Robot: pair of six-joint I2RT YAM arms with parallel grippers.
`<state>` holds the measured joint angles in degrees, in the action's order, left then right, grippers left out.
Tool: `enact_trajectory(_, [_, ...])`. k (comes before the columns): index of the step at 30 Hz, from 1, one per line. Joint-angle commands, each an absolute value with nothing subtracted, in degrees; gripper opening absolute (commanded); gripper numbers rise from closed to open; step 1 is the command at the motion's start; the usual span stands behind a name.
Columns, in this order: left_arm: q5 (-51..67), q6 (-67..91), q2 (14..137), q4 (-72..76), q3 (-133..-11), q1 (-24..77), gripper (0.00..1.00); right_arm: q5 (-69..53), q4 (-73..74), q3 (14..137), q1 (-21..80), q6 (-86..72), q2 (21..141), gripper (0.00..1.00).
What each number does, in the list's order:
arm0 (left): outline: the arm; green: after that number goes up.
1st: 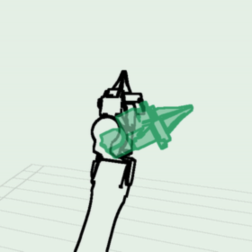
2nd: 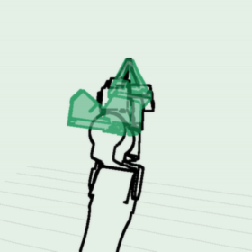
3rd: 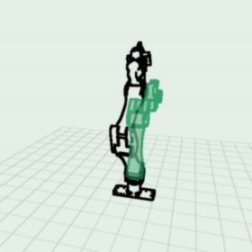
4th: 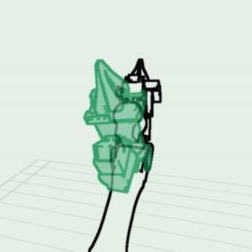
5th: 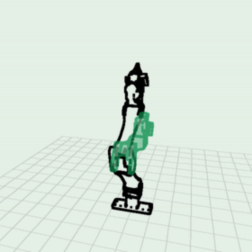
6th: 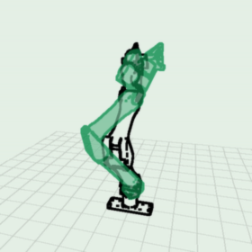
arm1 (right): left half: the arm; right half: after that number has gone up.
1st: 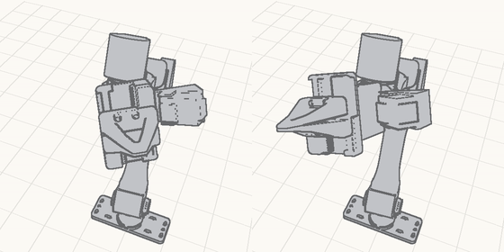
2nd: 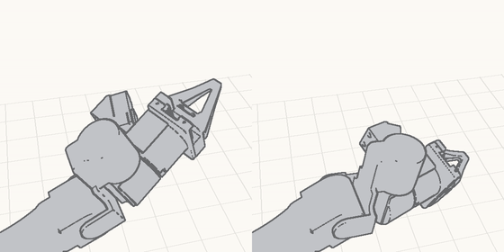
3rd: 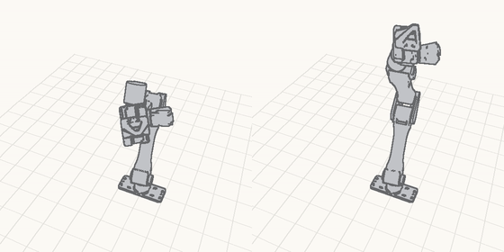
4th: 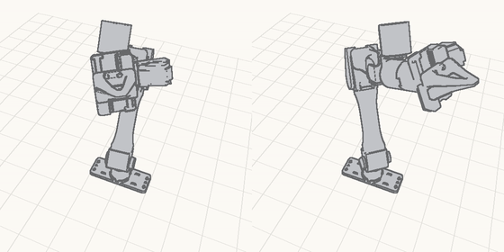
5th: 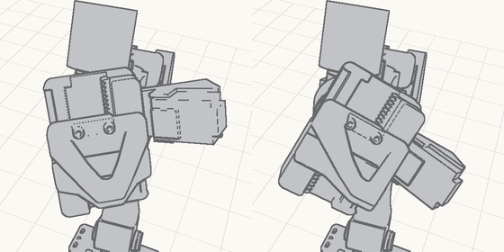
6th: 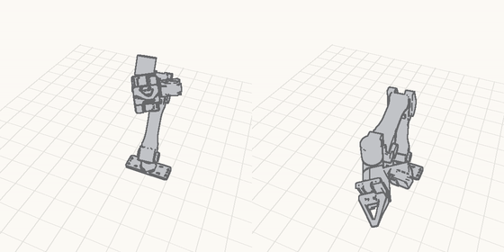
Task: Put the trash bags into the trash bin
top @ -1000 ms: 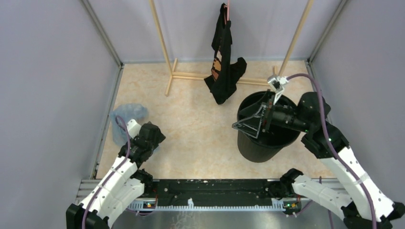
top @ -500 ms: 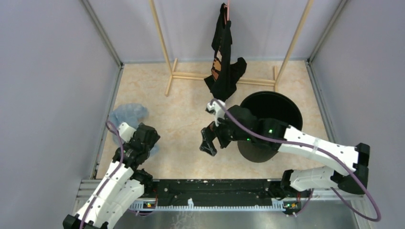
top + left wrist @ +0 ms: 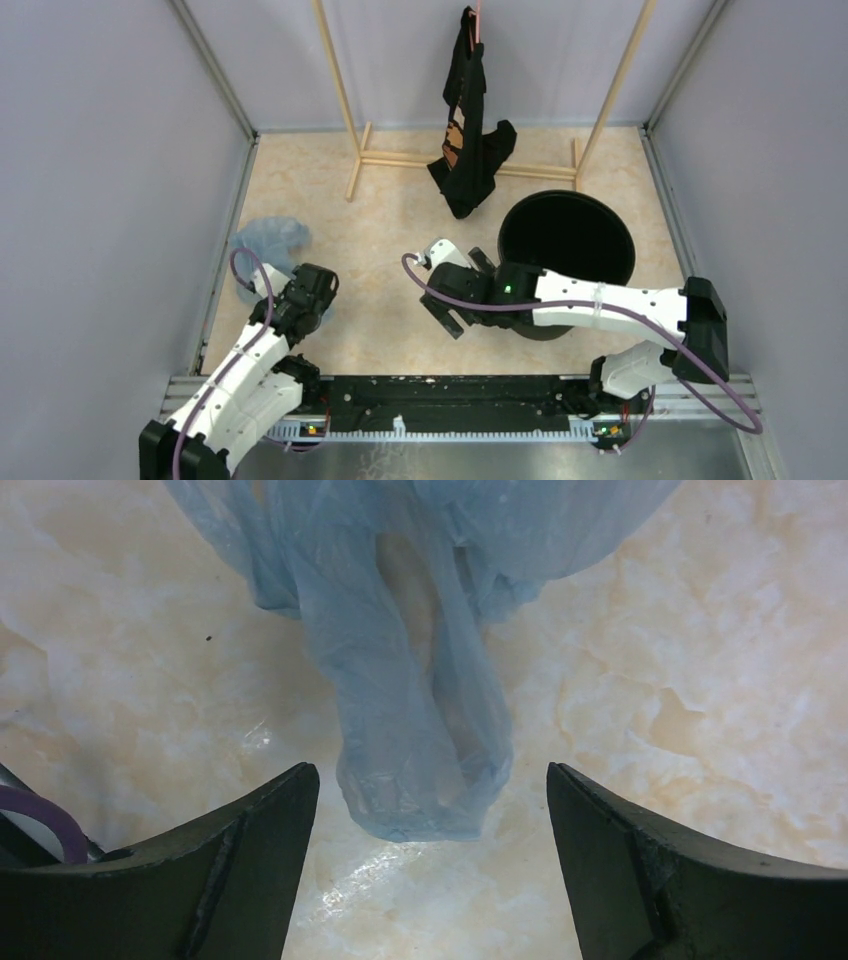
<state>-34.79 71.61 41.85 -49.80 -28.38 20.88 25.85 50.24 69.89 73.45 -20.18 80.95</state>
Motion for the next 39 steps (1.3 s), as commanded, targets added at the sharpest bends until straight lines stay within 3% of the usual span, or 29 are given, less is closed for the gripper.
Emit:
enact_trajectory(1, [-35.2, 71.9, 43.1, -46.4, -26.9, 20.7, 0.87, 38.8, 57.0, 68.4, 74.0, -24.5, 82.0, 0.99])
enact_trajectory(7, [-33.4, 68.3, 42.8, -41.5, -25.2, 20.6, 0.63, 43.3, 55.9, 64.1, 73.0, -27.0, 80.3, 0.99])
enact_trajectory(11, [-32.2, 64.3, 44.0, -38.3, -24.9, 20.6, 0.53, 43.8, 54.2, 60.3, 69.4, -28.2, 77.8, 0.99])
enact_trajectory(16, [-29.5, 57.1, 47.3, -34.7, -26.4, 20.7, 0.26, 44.4, 52.9, 57.7, 65.1, -27.7, 73.2, 0.99])
enact_trajectory(19, [-21.2, 46.4, 49.7, -28.9, -28.6, 20.6, 0.16, 40.2, 48.7, 57.4, 65.2, -24.9, 71.4, 0.99])
enact_trajectory(21, [-14.0, 41.8, 51.8, -26.4, -31.0, 20.6, 0.01, 37.1, 45.2, 56.8, 65.3, -23.8, 70.3, 0.99])
enact_trajectory(28, [12.9, 38.7, 58.8, -14.1, -34.5, 22.7, 0.0, 28.5, 30.7, 53.9, 66.4, -22.6, 68.0, 0.99])
enact_trajectory(35, [4.4, 36.8, 62.4, -13.4, -41.9, 39.6, 0.0, 18.7, 15.3, 48.6, 66.4, -21.5, 67.3, 0.99])
enact_trajectory(36, [4.1, 36.3, 62.6, -14.3, -42.5, 39.7, 0.05, 17.6, 13.7, 47.9, 66.4, -20.5, 67.4, 0.99])
enact_trajectory(39, [0.7, 33.3, 60.7, -17.1, -42.5, 39.7, 0.4, 15.8, 8.5, 45.3, 66.4, -17.9, 67.5, 0.99])
